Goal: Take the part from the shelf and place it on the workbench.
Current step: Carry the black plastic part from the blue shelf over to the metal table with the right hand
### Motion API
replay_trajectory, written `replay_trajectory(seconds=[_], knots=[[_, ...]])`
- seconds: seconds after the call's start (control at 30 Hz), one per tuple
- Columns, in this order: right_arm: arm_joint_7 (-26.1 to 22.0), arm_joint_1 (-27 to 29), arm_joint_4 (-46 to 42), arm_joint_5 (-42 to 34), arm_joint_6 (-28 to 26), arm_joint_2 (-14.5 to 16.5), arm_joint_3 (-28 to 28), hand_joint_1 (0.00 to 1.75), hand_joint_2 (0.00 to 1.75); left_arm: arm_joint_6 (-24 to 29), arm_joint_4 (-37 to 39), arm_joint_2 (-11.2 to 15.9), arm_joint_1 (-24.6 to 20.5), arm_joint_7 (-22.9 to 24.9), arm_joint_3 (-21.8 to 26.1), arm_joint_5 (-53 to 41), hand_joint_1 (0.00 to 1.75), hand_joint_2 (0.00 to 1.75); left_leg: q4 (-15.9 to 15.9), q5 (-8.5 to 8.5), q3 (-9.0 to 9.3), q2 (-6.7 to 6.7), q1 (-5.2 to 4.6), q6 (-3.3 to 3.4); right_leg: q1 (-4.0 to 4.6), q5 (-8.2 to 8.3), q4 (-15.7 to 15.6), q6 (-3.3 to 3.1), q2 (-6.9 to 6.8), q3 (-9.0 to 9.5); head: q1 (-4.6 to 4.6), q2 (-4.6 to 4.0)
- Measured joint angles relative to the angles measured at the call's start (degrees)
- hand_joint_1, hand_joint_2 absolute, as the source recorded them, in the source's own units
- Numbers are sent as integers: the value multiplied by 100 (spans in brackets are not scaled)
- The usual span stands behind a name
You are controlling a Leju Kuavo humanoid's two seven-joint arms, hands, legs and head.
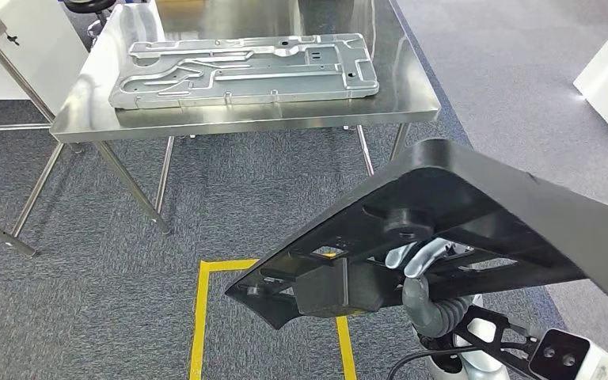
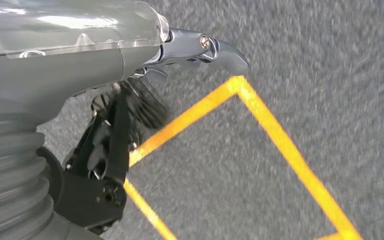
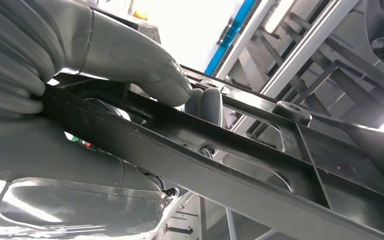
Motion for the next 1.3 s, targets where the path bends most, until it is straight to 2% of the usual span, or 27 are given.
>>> replay_trajectory(seconds=[0.03, 0.07, 0.1, 0.2, 0.27, 0.33, 0.4, 0.43, 0.47, 0.5, 0.53, 0.57, 0.6, 0.67, 0.73, 0.8, 0.83, 0.9, 0.93, 0.97, 1.0, 1.03, 1.07, 1.1, 1.13, 1.23, 1.3], knots=[[0, -1, 0, -1, -3, 9, 1, 175, 175, 1, 0, 3, 10, -2, 4, 0, 0, 175, -388, 248, 128, 1, 7, 7, -1, -42, 1, 21, 5, 53, 0, 0], [-1, -5, 0, -1, -3, 20, 2, 175, 175, 2, 0, 7, 16, -3, 10, 0, 0, 175, -743, 415, 260, 1, 1, 24, 7, -84, 12, 52, 11, 92, 0, 0], [-1, -9, 0, -2, -3, 34, 5, 175, 175, 2, 0, 10, 18, -4, 17, 0, 0, 175, -971, 498, 345, -2, -9, 54, 15, -113, 16, 85, 13, 113, 0, 0], [1, -22, -1, -5, 0, 75, 15, 175, 175, 2, 0, 9, 10, -4, 31, -2, 0, 175, -1093, 461, 391, -19, -30, 173, 25, -166, 6, 183, 11, 128, 0, 0], [1, -39, -4, -7, 0, 92, 19, 175, 175, 4, 0, 9, 11, -6, 35, 0, 0, 175, -1129, 442, 435, -22, -15, 247, 12, -263, 160, 243, 3, 78, 1, 0], [1, -57, -3, -12, -1, 101, 22, 175, 175, 8, 0, 9, 10, -8, 43, 0, 0, 175, -1151, 410, 484, -18, -9, 309, -3, -516, 747, 285, -2, -230, 1, 0], [0, -62, 4, -17, -2, 103, 23, 175, 175, 9, 0, 10, 11, -7, 55, -2, 0, 175, -1151, 362, 525, -22, -19, 340, -8, -725, 1489, 301, -3, -701, 0, 0], [0, -61, 8, -19, -1, 103, 23, 175, 175, 9, 0, 9, 15, -7, 62, -2, 0, 175, -1151, 333, 558, -29, -24, 342, -8, -692, 1668, 301, -3, -857, 0, 0], [0, -62, 10, -21, -1, 103, 23, 175, 175, 9, 0, 8, 20, -7, 71, -2, 0, 175, -1150, 301, 602, -39, -28, 339, -7, -541, 1629, 291, -3, -907, 0, 0], [0, -63, 10, -22, 1, 103, 23, 175, 175, 9, 0, 6, 24, -7, 78, -2, 0, 175, -1150, 264, 659, -49, -33, 330, -3, -294, 1369, 268, -3, -845, 0, 0], [0, -64, 10, -24, 1, 103, 23, 175, 175, 9, 0, 3, 27, -7, 84, -2, 0, 175, -1153, 224, 711, -59, -35, 319, 8, -21, 979, 232, -3, -719, 1, 0], [0, -66, 10, -26, 2, 104, 23, 175, 175, 9, 0, -4, 25, -7, 89, -2, 0, 175, -1154, 186, 755, -66, -42, 299, 28, 166, 628, 193, -5, -584, 1, 0], [0, -71, 9, -28, 3, 105, 23, 175, 175, 9, 0, -10, 19, -7, 93, -2, 0, 175, -1155, 154, 778, -71, -45, 273, 50, 264, 342, 161, -7, -471, 1, 0], [1, -79, 8, -32, 3, 109, 25, 175, 175, 10, 0, -19, 7, -7, 109, -2, 0, 175, -1176, 117, 790, -69, -41, 210, 89, 227, 152, 121, -3, -391, 0, 0], [1, -82, 7, -33, 3, 113, 28, 175, 175, 13, 0, -20, -2, -7, 123, -2, 0, 175, -1205, 86, 833, -58, -41, 148, 65, 205, 65, 88, 12, -335, 0, 0], [0, -93, 4, -35, 2, 116, 33, 175, 175, 13, 0, -21, -5, -15, 130, -2, 0, 175, -956, -37, 760, -54, -39, 88, 23, 184, -27, 36, 9, -215, -1, 0], [-1, -98, 4, -36, 0, 120, 37, 175, 175, 12, 0, -20, -4, -20, 132, -2, 0, 175, -652, -156, 605, -56, -27, 61, 17, 163, -52, 15, 0, -159, 0, 0], [-1, -100, 4, -36, -2, 127, 40, 175, 175, 10, 0, -14, -2, -27, 135, -2, 0, 175, 116, -396, 142, -56, -19, 8, 16, 99, -61, -12, -10, -84, 0, 0], [-1, -94, 4, -34, -2, 129, 41, 175, 175, 9, 0, -14, 4, -28, 136, -2, 0, 175, 360, -407, -49, -55, -14, -11, 16, 62, -59, -12, -5, -44, 0, 0], [0, -89, 4, -33, -2, 130, 41, 175, 175, 8, 0, -14, 10, -28, 136, -2, 0, 175, 408, -302, -151, -55, -8, -23, 15, 23, -57, -9, 3, 4, 0, 0], [0, -84, 4, -32, -2, 130, 41, 175, 175, 8, 0, -14, 17, -29, 136, 0, 0, 175, 223, -76, -140, -54, 0, -28, 14, -24, -54, -1, 13, 67, 0, 0], [0, -79, 2, -32, -1, 133, 41, 175, 175, 8, 0, -10, 23, -30, 137, 0, 0, 175, -148, 224, -37, -53, 7, -23, 13, -78, -51, 14, 22, 137, 0, 0], [-1, -77, 1, -31, 0, 138, 41, 175, 175, 9, 0, -7, 27, -31, 137, 0, 0, 175, -517, 445, 96, -53, 0, -10, 22, -131, -45, 39, 27, 194, 1, 0], [-1, -75, -3, -31, 2, 143, 41, 175, 175, 10, 0, -3, 24, -32, 138, 0, 0, 175, -833, 584, 215, -54, -9, 21, 30, -177, -33, 70, 32, 229, 1, 0], [-1, -73, -6, -30, 3, 149, 41, 175, 175, 9, 0, -1, 17, -33, 138, -2, 0, 175, -1011, 625, 281, -55, -20, 58, 38, -208, -27, 99, 33, 242, 1, 0], [0, -68, -23, -26, 6, 157, 41, 175, 175, 10, 0, -1, -5, -38, 138, -3, 0, 175, -1095, 553, 316, -61, -28, 182, 35, -262, -38, 187, 30, 249, 0, 0], [-2, -65, -51, -24, 12, 160, 41, 175, 175, 12, 0, -1, -10, -39, 138, 1, 0, 175, -1135, 524, 371, -58, -12, 256, 25, -389, 175, 246, 21, 167, 1, 0]])
